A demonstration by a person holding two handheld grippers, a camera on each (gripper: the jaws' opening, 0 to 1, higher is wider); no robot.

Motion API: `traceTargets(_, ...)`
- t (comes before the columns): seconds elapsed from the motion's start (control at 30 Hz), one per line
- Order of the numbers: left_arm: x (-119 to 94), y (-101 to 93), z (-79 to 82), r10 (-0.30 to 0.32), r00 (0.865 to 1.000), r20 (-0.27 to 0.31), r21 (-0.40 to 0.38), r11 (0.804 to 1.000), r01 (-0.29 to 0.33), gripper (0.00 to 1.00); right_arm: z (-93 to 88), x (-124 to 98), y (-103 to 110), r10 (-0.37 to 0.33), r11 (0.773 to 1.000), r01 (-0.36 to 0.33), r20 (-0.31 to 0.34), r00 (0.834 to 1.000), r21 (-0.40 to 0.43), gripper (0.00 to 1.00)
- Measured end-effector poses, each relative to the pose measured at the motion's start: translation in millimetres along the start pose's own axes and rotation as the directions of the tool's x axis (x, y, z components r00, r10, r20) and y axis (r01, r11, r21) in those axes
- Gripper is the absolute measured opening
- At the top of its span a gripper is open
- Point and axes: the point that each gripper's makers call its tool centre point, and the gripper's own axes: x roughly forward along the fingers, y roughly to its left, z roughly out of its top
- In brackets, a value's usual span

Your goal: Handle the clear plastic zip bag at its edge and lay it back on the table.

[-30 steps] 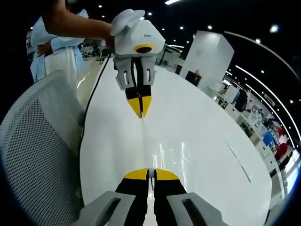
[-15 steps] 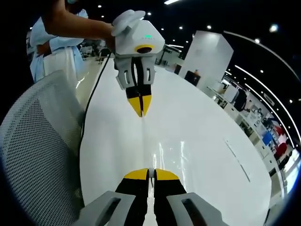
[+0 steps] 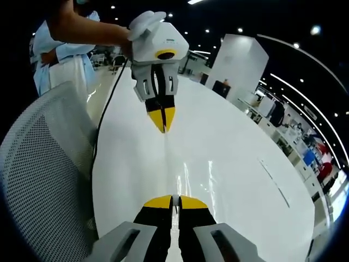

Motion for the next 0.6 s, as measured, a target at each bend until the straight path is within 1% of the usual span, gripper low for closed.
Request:
traceTargets(0.03,0,0.4,0.7,0.005,1.0,0.003,0.0,1.0,-0.005,0.0,-0.7,0,0,0.001,1.0,-0.001,0.0,1.0,0.006,0.0)
traceTargets(0.07,-1,-1.2,4.6,0.006,1.0,0.014,0.027,1.0,-0.007,0.0,-1.2,-1,0,0.001,1.0,-0.001,-0.002,1.0,0.01,0.0)
traceTargets(0.1,-1,-2.8,5.3,0.004,1.0,0.017,0.037,0.999,-0.005,0.0,-3.6,-2,0,0.001,1.0,-0.001,-0.013,1.0,0.012,0.0)
traceTargets(0.13,0,-3.9,5.4,0.006,1.0,0.015,0.031,1.0,-0.006,0.0,-3.9,-2,0,0.004,1.0,-0.004,-0.012,1.0,0.012,0.0)
traceTargets(0.2,1,-5.2,6.1,0.004,1.0,0.019,0.059,0.998,-0.005,0.0,-6.1,-3,0,0.008,1.0,-0.008,-0.019,1.0,0.019,0.0)
traceTargets(0.3,0,-6.7,9.1,0.006,1.0,0.02,0.067,0.998,-0.007,0.0,-7.0,-5,-1,0.006,1.0,-0.005,-0.021,1.0,0.03,0.0)
traceTargets(0.4,2,-4.8,6.8,0.008,1.0,0.026,0.073,0.997,-0.01,0.0,-7.6,-7,-2,0.004,0.999,-0.003,-0.023,1.0,0.034,0.0)
traceTargets(0.6,1,-7.2,13.8,0.005,0.999,0.035,0.088,0.996,-0.008,0.0,-7.8,-9,-4,0.001,0.999,0.0,-0.023,1.0,0.053,0.02)
